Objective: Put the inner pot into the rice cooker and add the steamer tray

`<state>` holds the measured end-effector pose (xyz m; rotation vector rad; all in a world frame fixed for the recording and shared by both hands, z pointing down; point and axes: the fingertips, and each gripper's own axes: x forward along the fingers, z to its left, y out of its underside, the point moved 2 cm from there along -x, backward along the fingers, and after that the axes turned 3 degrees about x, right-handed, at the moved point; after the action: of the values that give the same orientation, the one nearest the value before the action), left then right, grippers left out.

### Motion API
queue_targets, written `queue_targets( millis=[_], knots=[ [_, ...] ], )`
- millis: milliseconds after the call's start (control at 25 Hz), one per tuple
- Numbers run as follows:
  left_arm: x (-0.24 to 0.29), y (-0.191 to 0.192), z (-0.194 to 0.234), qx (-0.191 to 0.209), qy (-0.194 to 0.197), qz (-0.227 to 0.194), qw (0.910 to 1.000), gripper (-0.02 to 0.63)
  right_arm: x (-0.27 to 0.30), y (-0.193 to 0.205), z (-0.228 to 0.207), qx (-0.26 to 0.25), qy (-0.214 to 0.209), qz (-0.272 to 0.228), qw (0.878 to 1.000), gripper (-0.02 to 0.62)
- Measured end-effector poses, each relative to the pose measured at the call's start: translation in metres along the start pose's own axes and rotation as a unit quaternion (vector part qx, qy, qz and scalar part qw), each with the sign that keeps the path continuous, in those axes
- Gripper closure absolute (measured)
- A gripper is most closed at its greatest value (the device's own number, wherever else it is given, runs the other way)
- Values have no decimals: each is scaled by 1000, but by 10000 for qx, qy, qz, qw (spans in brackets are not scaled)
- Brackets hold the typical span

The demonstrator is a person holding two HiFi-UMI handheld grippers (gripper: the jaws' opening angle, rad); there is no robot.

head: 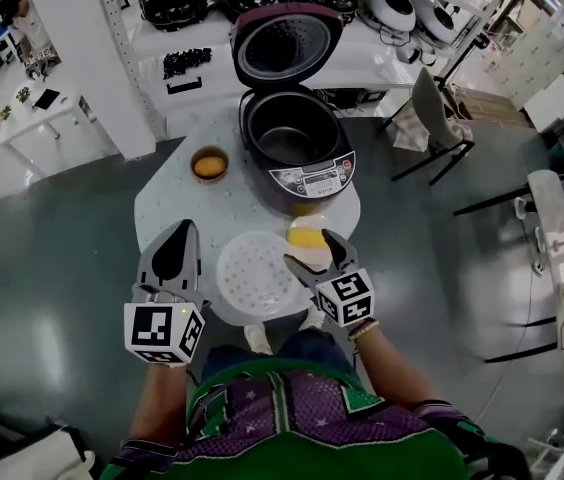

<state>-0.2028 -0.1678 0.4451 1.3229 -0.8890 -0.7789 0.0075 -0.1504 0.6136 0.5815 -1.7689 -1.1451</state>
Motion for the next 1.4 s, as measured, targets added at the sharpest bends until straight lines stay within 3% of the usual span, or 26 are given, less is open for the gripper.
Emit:
queue_targets(
  millis=[200, 560, 960, 1400],
  knots=[
    [-11, 0, -8, 15, -37, -6, 10000, 584, 15, 37, -4, -22, 61, 264, 9996, 202],
    [-45, -1, -30, 26, -524, 104, 9986, 584, 20, 93, -10, 19, 25, 690, 9976, 232],
    [-118, 12, -86, 243, -1005, 402, 9938, 584, 11, 142, -12, 294, 119, 751, 9967, 268],
    [-175, 36, -107, 230, -1341, 516, 9894, 584, 24, 179, -5, 616, 376, 1001, 9924, 296]
  ],
)
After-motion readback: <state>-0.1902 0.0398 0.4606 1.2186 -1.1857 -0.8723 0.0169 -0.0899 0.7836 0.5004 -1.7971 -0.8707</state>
